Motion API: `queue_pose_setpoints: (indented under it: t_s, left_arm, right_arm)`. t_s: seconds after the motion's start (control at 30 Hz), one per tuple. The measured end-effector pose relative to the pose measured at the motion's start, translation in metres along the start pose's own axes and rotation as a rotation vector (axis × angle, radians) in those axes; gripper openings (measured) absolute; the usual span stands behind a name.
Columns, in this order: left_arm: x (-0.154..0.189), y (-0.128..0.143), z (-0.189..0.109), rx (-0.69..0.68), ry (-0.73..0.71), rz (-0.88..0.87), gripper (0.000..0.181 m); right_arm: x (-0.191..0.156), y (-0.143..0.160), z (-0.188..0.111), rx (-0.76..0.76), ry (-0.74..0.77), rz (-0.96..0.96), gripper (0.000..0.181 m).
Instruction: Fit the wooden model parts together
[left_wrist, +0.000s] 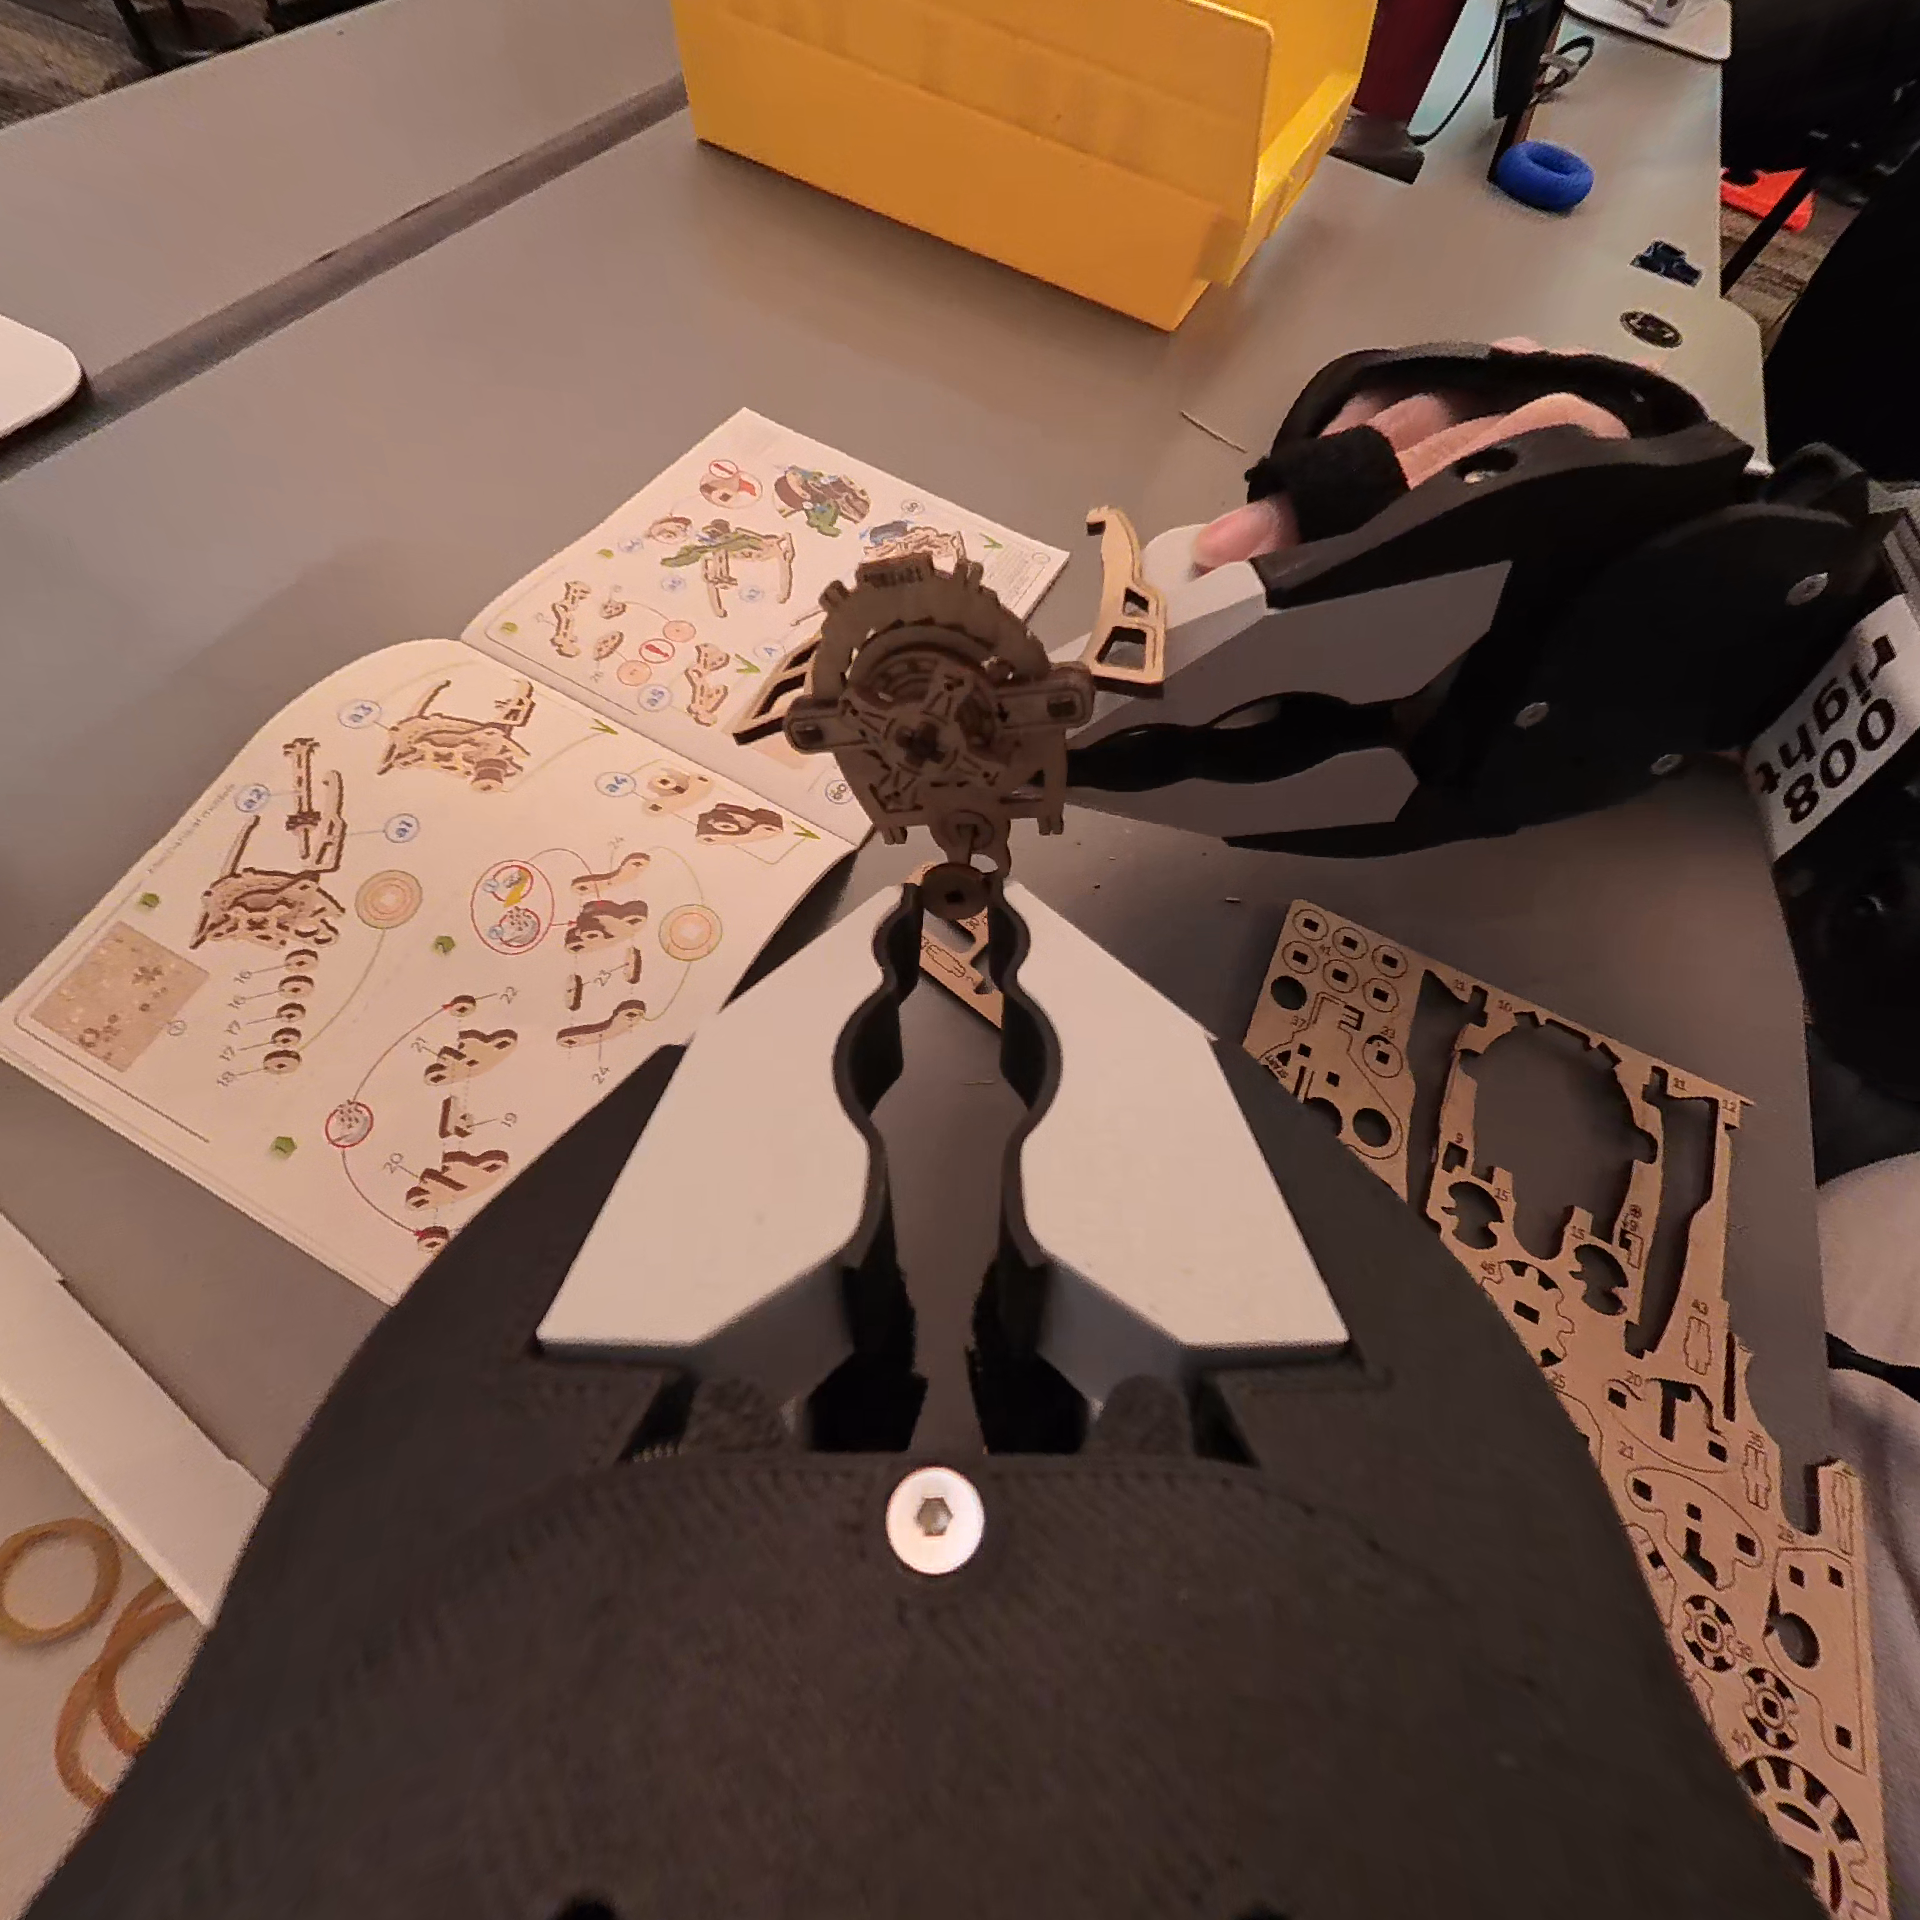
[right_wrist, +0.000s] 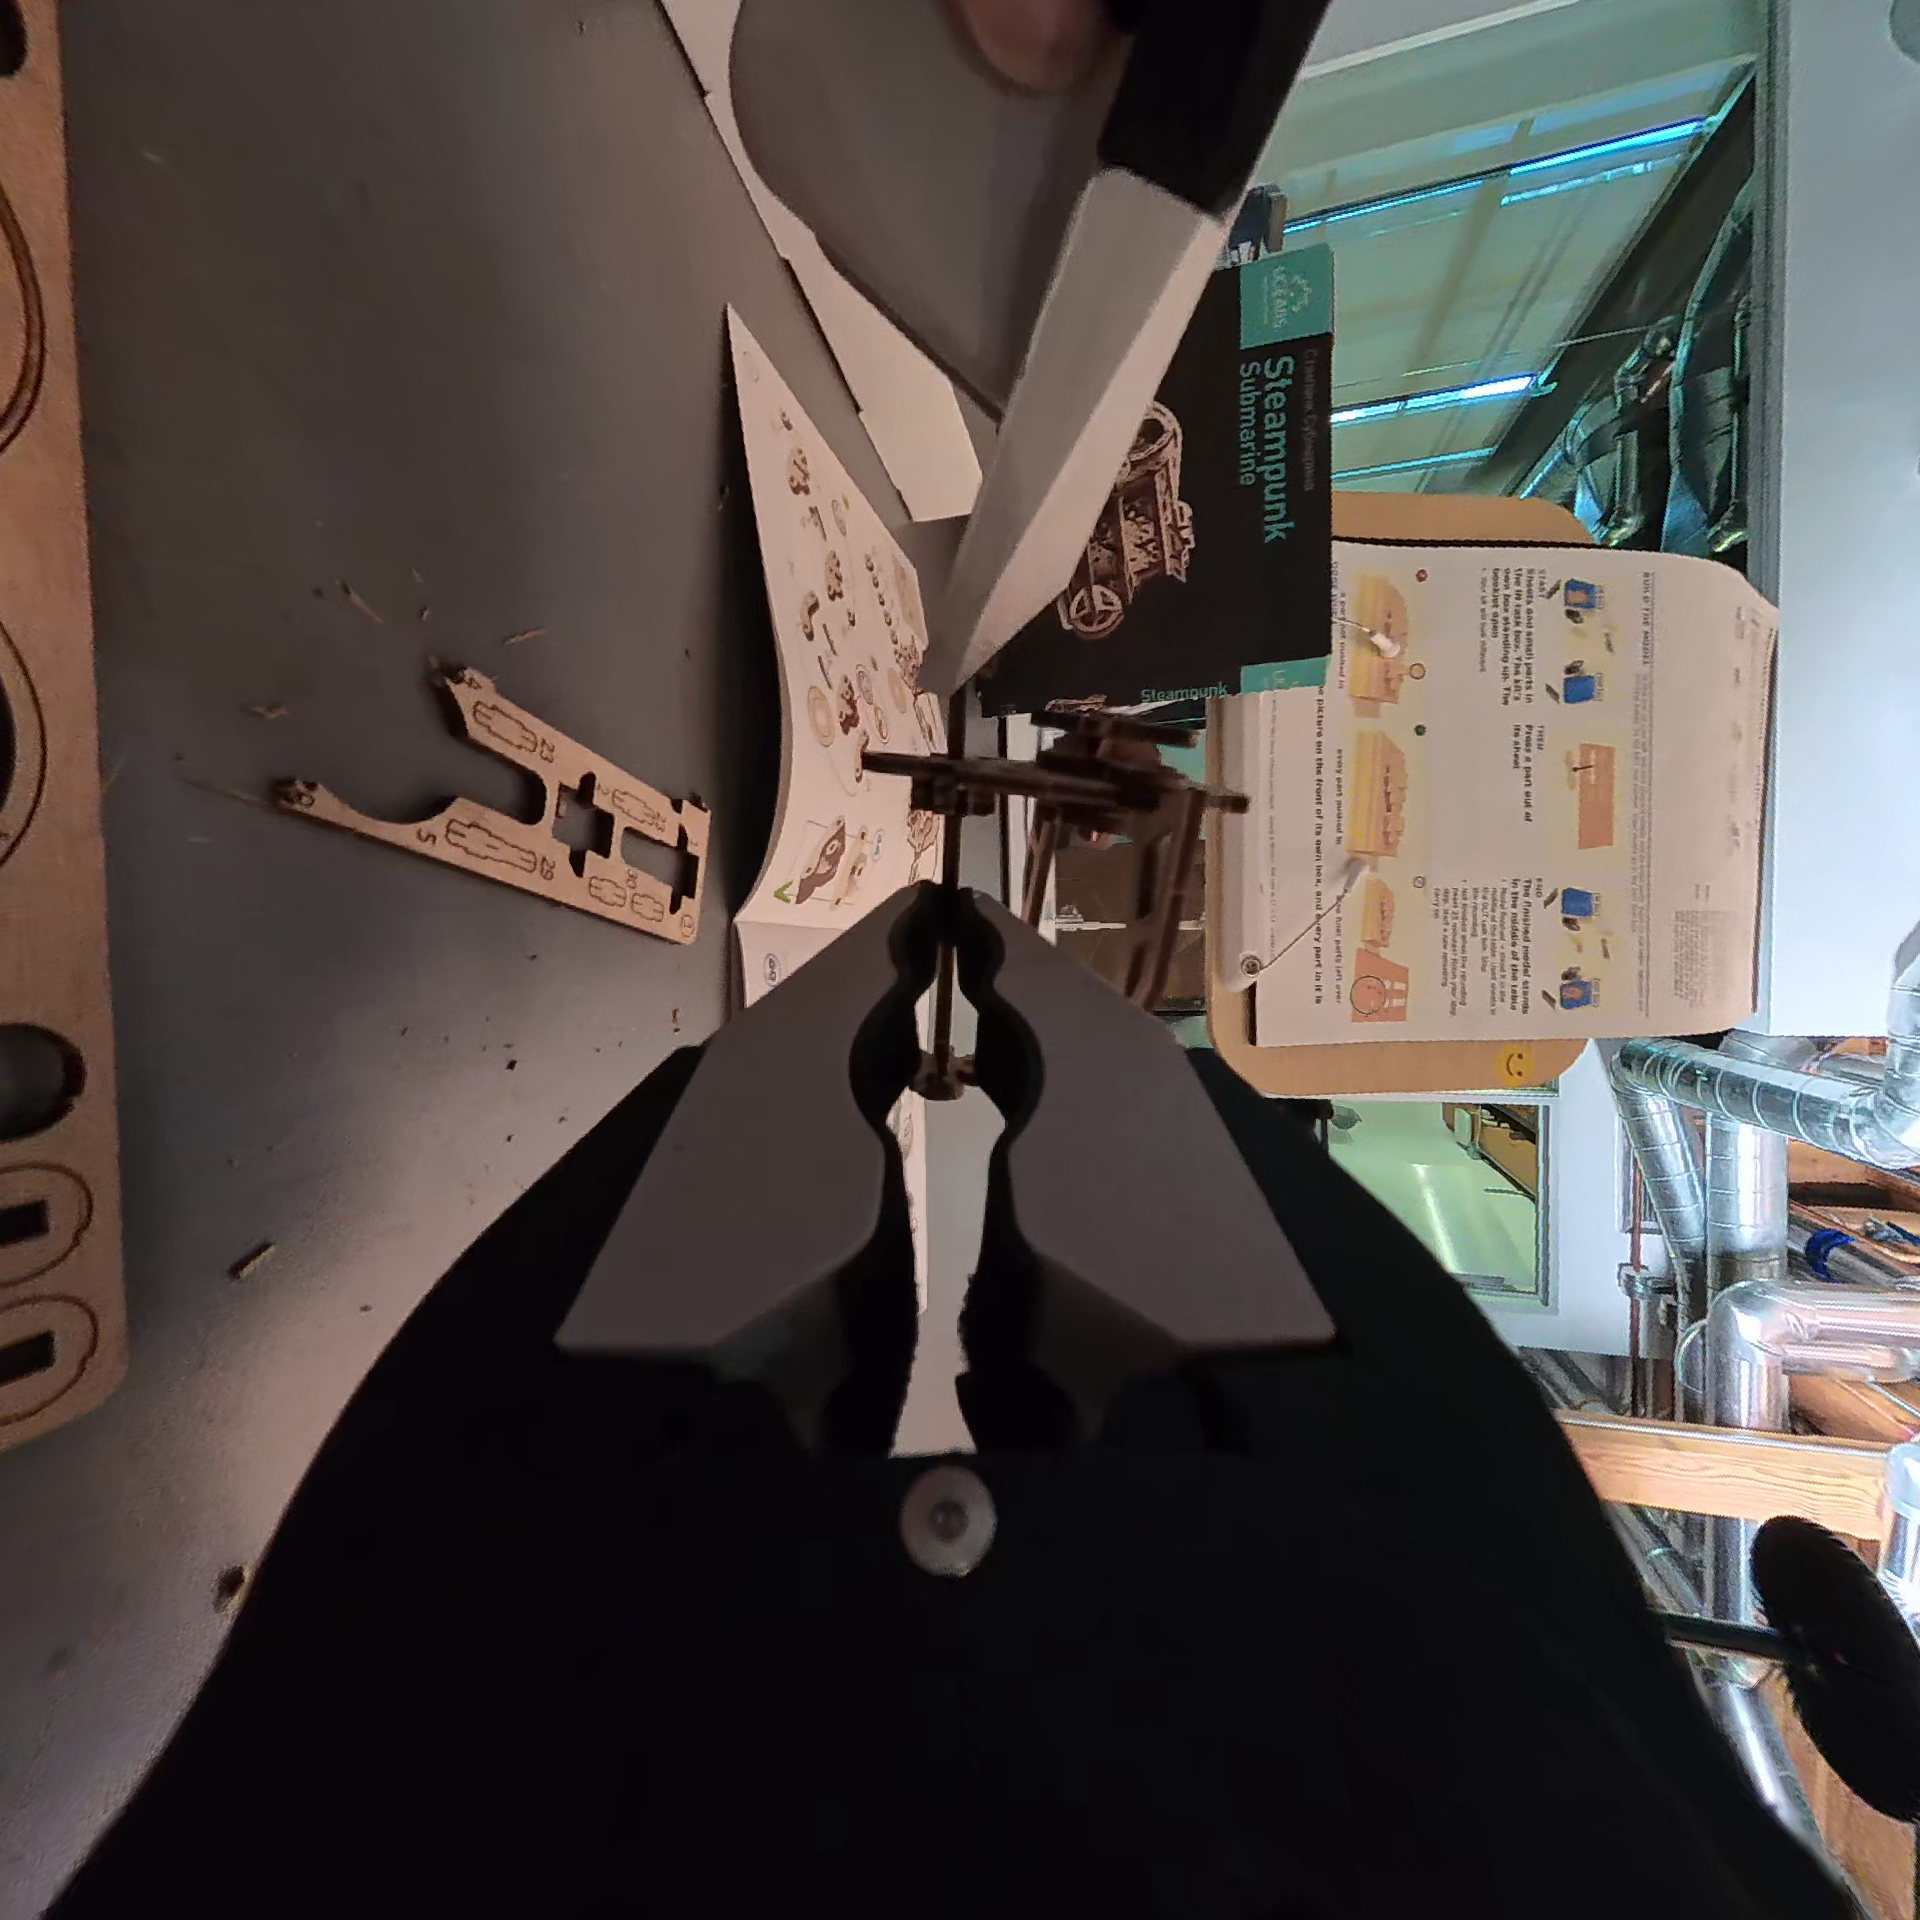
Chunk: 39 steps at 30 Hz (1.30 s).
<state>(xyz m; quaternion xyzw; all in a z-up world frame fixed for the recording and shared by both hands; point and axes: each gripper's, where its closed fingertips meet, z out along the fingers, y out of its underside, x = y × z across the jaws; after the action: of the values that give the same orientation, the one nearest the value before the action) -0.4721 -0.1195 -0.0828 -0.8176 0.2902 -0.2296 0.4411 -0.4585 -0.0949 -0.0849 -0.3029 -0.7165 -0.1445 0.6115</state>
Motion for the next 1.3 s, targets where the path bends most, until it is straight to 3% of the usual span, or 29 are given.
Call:
queue_pose_setpoints:
  t_s: [0.27,0.63,1.3]
  left_arm:
    - [0.007,-0.021,-0.008,0.140,0.029,0.072,0.019]
    - [0.026,-0.046,-0.034,0.310,-0.108,0.522,0.014]
    - [0.040,-0.048,-0.036,0.345,-0.025,0.516,0.018]
  right_arm:
    - [0.013,0.003,-0.003,0.081,-0.010,0.204,0.001]
    - [0.025,-0.009,-0.016,0.289,-0.139,0.560,0.001]
    - [0.018,-0.030,-0.026,0.433,-0.288,0.683,0.000]
